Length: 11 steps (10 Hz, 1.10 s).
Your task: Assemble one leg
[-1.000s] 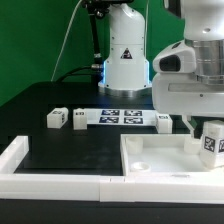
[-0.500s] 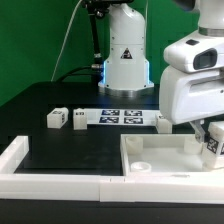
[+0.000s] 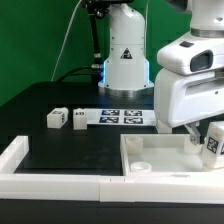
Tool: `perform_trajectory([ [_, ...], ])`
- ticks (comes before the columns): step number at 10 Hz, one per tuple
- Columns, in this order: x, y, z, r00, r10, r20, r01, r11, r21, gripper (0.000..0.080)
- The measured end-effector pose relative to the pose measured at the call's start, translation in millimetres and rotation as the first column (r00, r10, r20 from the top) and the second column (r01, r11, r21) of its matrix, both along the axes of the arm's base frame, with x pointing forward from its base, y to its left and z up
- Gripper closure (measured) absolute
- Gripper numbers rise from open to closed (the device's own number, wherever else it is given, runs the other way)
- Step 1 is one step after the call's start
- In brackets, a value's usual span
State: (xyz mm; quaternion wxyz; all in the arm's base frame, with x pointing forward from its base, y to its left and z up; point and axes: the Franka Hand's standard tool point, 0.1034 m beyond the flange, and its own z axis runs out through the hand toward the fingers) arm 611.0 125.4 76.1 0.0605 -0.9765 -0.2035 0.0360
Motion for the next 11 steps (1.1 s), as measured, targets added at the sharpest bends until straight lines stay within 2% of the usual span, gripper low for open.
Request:
perform_trajectory([
  [1,0.0,-0.1,-0.1,1.000,0.000,0.000,0.000,1.000,0.000,0.0151],
  [2,-0.1,-0.1,-0.3,1.000,0.000,-0.001,0.000,1.000,0.000,0.0279],
  [3,-0.2,-0.1,-0.5,1.000,0.000,-0.001,0.000,1.000,0.000,0.0279],
  [4,-0.2,-0.2,-0.6,1.000,0.000,-0.001,0.000,1.000,0.000,0.0419],
  [5,0.7,-6.4,-1.3,1.000,-0.002,0.000,0.002,1.000,-0.010,0.0499],
  [9,1.0,-8.3,-1.6,0.999,-0.049,-0.004,0.049,0.999,-0.014,0.0503],
  [10,1.4,-9.1,-2.1,0.981,-0.192,-0.010,0.192,0.981,-0.006,0.0503],
  [11,-0.2,-12.1,-3.1,0.920,-0.390,-0.017,0.391,0.920,0.013,0.0504],
])
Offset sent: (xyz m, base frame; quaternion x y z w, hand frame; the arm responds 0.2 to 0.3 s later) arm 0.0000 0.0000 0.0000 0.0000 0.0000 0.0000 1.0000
